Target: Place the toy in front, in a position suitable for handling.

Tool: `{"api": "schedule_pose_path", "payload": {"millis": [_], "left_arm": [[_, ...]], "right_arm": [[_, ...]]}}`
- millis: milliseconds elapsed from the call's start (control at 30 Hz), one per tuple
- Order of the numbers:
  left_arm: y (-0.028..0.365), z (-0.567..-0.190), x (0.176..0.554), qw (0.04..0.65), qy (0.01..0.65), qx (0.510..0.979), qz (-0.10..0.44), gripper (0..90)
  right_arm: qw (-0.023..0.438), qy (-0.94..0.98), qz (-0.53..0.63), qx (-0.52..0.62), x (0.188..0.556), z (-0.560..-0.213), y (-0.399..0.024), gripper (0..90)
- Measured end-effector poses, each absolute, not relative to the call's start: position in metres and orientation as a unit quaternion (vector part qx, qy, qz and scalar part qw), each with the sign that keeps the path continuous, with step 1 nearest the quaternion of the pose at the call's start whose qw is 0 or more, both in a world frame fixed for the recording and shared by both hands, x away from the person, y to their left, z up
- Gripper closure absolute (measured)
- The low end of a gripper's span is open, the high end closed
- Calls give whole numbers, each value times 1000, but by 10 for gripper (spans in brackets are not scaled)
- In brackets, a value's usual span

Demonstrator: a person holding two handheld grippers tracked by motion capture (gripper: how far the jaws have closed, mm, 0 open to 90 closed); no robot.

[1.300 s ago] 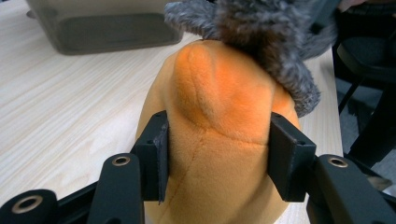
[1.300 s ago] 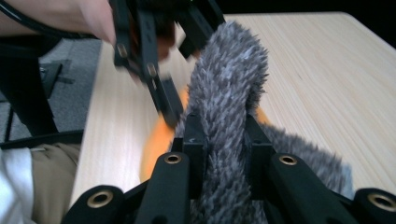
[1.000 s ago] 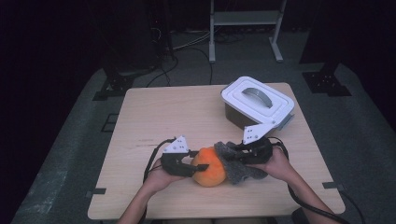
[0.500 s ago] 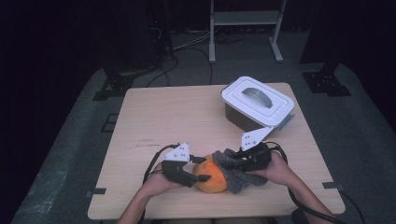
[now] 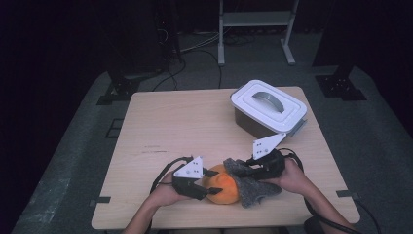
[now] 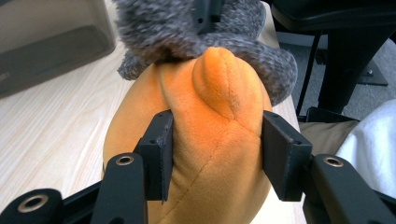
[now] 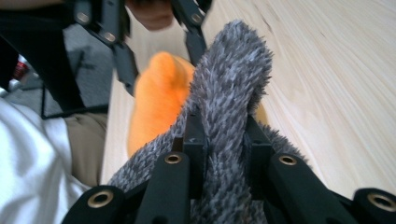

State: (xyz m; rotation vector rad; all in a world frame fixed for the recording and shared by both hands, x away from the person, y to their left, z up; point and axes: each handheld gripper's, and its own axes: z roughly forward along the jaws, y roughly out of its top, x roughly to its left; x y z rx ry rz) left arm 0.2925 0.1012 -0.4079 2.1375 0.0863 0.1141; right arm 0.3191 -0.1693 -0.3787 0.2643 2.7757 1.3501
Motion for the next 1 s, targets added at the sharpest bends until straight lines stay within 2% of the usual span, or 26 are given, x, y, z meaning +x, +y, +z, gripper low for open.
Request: {"api": "schedule_pose_path", "payload": {"millis": [233, 633, 867, 1000], "left_arm": [[93, -407, 289, 468, 19, 882, 54, 491], [95, -410, 287, 474, 8, 879, 46, 501], [95, -412, 288, 477, 10, 878, 45, 500], [100, -413, 290, 484, 28, 874, 41, 500]], "right_arm": [[15, 887, 457, 60, 312, -365, -152, 755], [20, 896, 431, 111, 324, -386, -183, 757], [11, 893, 444, 80, 325, -377, -159, 757], [12, 892, 441, 97, 332, -383, -165, 757]]}}
